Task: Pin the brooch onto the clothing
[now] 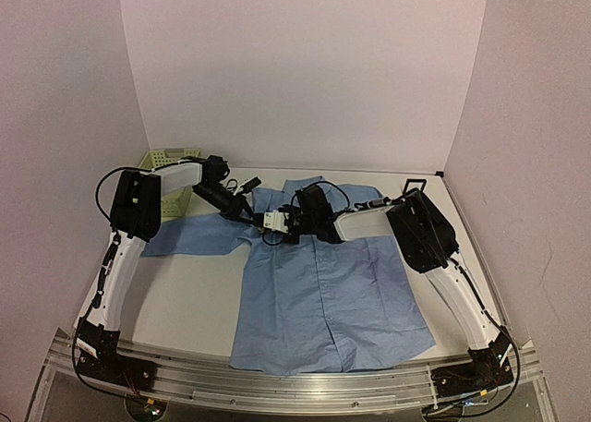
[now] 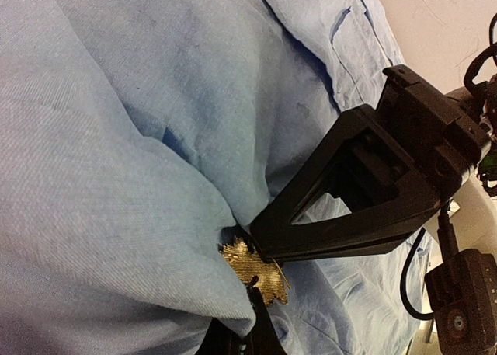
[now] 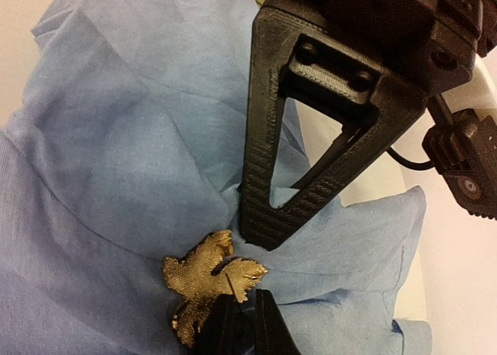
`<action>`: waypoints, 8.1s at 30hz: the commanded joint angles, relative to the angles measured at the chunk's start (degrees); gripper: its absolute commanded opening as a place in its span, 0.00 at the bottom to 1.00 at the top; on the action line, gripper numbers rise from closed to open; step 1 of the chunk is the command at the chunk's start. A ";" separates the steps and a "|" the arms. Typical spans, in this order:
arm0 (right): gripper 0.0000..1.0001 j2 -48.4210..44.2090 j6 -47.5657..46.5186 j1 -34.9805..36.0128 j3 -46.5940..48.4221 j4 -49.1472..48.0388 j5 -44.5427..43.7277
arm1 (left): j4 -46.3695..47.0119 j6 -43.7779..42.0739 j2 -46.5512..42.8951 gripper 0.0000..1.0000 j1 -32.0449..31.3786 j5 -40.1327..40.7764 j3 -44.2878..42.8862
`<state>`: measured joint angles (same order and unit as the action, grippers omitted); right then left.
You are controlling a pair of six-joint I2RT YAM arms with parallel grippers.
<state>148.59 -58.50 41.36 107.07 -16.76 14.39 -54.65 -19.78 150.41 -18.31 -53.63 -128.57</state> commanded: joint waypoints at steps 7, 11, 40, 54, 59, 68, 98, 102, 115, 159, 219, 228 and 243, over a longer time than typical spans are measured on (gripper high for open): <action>0.05 -2.18 0.69 -0.22 -1.15 4.41 1.81 | -0.99 -1.76 -4.71 0.00 0.46 0.29 0.09; 0.02 -1.02 0.42 -0.23 -0.47 4.45 1.89 | -0.96 -1.81 -4.63 0.00 0.46 0.30 -0.09; 0.08 -5.14 3.69 -0.53 -0.37 4.12 6.45 | -0.90 -2.33 -3.73 0.00 0.41 -0.11 -1.69; 0.21 -9.49 9.00 -4.14 -1.55 3.99 14.48 | -3.92 -7.77 -2.33 0.00 0.57 1.57 -4.11; 0.24 -4.75 10.55 -4.17 1.84 4.19 16.04 | -4.82 -7.35 -0.40 0.00 0.62 0.06 -7.53; 0.18 -0.24 11.51 -3.70 5.49 5.39 13.15 | -4.36 -6.85 -0.39 0.00 0.68 -1.15 -6.22; 0.23 1.42 11.57 -3.54 8.26 6.59 7.87 | -4.64 -3.94 -0.37 0.00 1.79 -0.18 -3.60; 0.22 0.55 11.66 -4.06 6.74 6.63 8.59 | -4.82 -3.87 -0.23 0.00 1.85 -0.30 -4.36; 0.25 -0.48 17.42 -6.01 6.11 6.39 12.83 | -5.07 -3.87 -0.07 0.00 1.92 -0.72 -4.88; 0.06 1.34 16.03 -5.06 5.50 9.05 8.26 | -5.54 -2.90 -0.45 0.00 1.94 -1.62 -5.81; 0.18 0.01 40.25 -6.46 11.61 10.20 16.70 | -4.28 -3.25 -1.08 0.00 2.10 0.70 -3.98; 0.21 0.26 62.42 -7.41 12.45 10.82 24.77 | -1.94 -2.21 -1.82 0.00 1.98 2.16 -1.66; 0.00 1.45 78.70 -8.13 10.44 10.43 20.70 | -1.39 -1.68 -2.34 0.00 1.69 1.93 -1.43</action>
<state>151.26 15.33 33.45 117.92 -5.93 36.56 -56.90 -21.98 150.45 -16.67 -51.70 -129.93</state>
